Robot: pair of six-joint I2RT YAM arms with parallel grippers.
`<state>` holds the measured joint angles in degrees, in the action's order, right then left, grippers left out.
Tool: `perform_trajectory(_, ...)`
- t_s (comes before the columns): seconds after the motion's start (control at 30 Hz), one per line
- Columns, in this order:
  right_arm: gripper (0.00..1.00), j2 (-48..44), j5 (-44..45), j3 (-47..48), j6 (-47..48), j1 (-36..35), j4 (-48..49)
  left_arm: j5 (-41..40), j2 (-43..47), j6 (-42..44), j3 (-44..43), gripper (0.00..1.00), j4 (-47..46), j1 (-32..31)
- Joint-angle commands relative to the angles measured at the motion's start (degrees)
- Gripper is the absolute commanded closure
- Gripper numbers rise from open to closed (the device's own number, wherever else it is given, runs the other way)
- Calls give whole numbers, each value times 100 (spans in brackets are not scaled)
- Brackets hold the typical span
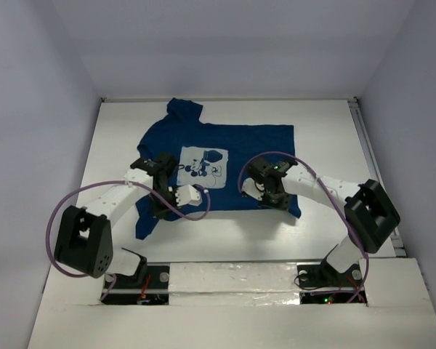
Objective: Fold and stack the t-shirts
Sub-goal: Grap the side of the flattened tshirt closest away from the robot with both arms, then fold the flattened tshirt in 1/3 of the way
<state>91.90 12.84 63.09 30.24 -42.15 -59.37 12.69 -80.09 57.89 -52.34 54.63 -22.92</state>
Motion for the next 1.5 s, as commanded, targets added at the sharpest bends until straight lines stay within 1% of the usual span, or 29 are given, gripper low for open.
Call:
perform_trajectory(0.0,100,108,-256,10,79,-4,-136,-249,494,249,-153,93,556,146)
perform_trajectory(0.13,100,380,-273,63,131,-4,-136,-144,592,346,-452,93,706,200)
perform_trajectory(0.23,100,478,-352,273,175,-4,-223,49,487,390,-637,92,795,200)
perform_trajectory(0.4,100,522,-177,607,254,-4,-372,-117,267,504,-795,92,654,200)
perform_trajectory(0.53,100,645,25,862,307,-4,-417,-117,-268,592,-1269,92,645,305)
perform_trajectory(0.67,100,829,183,1082,333,110,-461,-319,-717,619,-1753,91,531,366)
perform_trajectory(0.83,100,996,368,1109,369,233,-452,-399,-1393,627,-2447,90,364,367)
perform_trajectory(1.07,100,1146,570,1126,483,470,-461,-513,-2273,697,-3273,88,434,367)
perform_trajectory(1.23,100,1225,623,1328,571,576,-461,-513,-2887,724,-4029,88,592,367)
perform_trajectory(1.47,100,1506,658,1636,667,682,-487,-803,-3407,750,-4829,86,724,367)
